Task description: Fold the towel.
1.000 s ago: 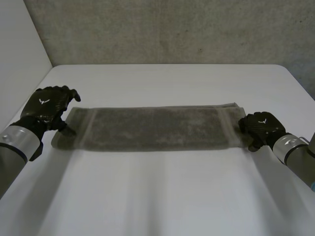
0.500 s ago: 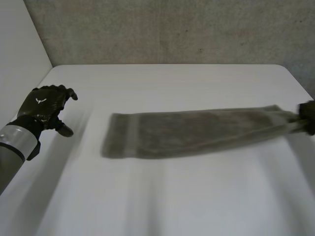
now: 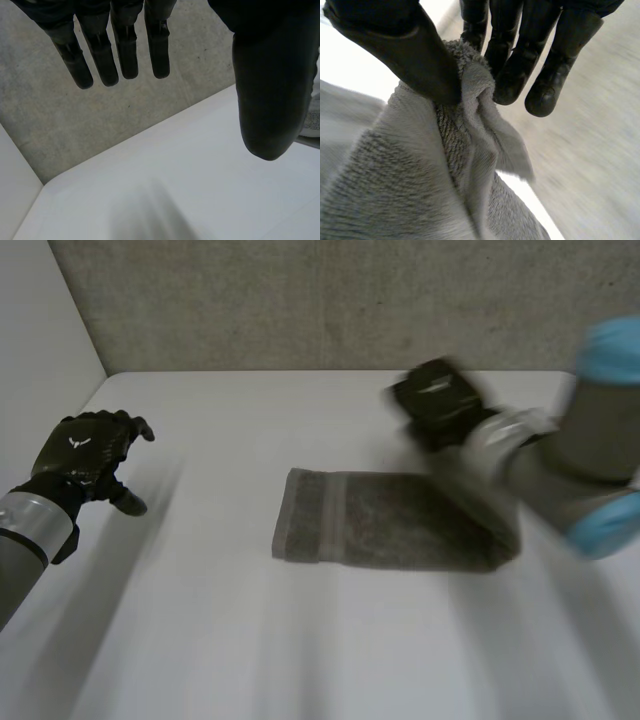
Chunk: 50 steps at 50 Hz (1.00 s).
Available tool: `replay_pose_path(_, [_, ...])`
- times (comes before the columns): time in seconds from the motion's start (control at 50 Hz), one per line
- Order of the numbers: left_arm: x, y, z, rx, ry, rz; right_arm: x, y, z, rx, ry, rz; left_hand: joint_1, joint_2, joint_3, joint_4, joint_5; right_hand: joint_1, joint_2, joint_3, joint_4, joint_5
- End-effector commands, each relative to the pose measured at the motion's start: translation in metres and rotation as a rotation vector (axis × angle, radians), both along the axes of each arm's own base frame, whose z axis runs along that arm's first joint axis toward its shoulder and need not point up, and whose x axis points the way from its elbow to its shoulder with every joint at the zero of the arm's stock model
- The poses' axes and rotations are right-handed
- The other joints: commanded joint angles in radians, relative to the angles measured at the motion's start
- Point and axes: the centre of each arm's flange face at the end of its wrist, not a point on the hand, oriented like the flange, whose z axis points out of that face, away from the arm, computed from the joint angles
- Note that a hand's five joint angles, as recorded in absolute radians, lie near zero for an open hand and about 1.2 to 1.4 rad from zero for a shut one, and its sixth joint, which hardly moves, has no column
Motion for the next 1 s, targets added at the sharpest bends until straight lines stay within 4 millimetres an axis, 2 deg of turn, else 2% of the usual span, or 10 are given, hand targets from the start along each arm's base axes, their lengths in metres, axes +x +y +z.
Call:
replay_pose_path(0.02, [0.002,0.0,-0.001,0.003,0.001,0.007,0.082,0.061,-0.062,0.02,0.099,0.172,-0.073,-0.083,-0.06,-0.052,-0.015,0.08,0.094,0.067,0.064,0.073])
replay_pose_path(0.06, [0.002,0.0,-0.001,0.003,0.001,0.007,0.085,0.063,-0.072,0.007,0.135,0.166,-0.073,-0.083,-0.06,-0.052,-0.015,-0.134,-0.119,-0.146,-0.149,-0.14])
replay_pose_path(0.08, [0.002,0.0,-0.001,0.003,0.001,0.007,0.085,0.062,-0.077,-0.019,0.173,0.146,-0.073,-0.083,-0.06,-0.052,-0.015,-0.884,-0.869,-0.896,-0.899,-0.89])
replay_pose_path(0.1, [0.002,0.0,-0.001,0.004,0.001,0.007,0.084,0.061,-0.078,-0.046,0.202,0.122,-0.073,-0.083,-0.06,-0.052,-0.015,-1.142,-1.128,-1.154,-1.157,-1.149])
replay_pose_path(0.22, [0.002,-0.001,-0.001,0.002,-0.001,0.007,0.075,0.06,-0.058,-0.075,0.195,0.069,-0.076,-0.086,-0.063,-0.055,-0.018,-1.142,-1.128,-1.154,-1.157,-1.149])
replay_pose_path(0.32, [0.002,-0.002,0.0,0.001,-0.001,0.007,0.032,0.056,-0.02,0.018,0.073,-0.036,-0.082,-0.092,-0.068,-0.061,-0.024,-1.142,-1.128,-1.154,-1.157,-1.149])
replay_pose_path(0.4, [0.002,-0.001,-0.002,0.005,-0.001,0.006,0.001,0.048,-0.016,0.081,0.008,-0.12,-0.082,-0.092,-0.068,-0.061,-0.024,-1.142,-1.128,-1.154,-1.157,-1.149])
replay_pose_path(0.48, [0.002,0.0,-0.002,0.007,-0.001,0.004,-0.04,0.037,-0.034,0.133,-0.023,-0.189,-0.084,-0.095,-0.071,-0.064,-0.027,-1.142,-1.128,-1.154,-1.157,-1.149])
replay_pose_path(0.64, [-0.001,0.002,-0.002,0.009,0.0,-0.005,-0.089,0.028,-0.07,0.238,-0.027,-0.191,-0.084,-0.095,-0.071,-0.064,-0.027,-1.07,-1.056,-1.083,-1.086,-1.077])
replay_pose_path(1.0, [-0.005,0.007,-0.005,0.02,0.001,-0.014,-0.103,0.011,-0.105,0.279,-0.04,-0.203,-0.087,-0.098,-0.074,-0.067,-0.03,-0.606,-0.592,-0.619,-0.622,-0.613])
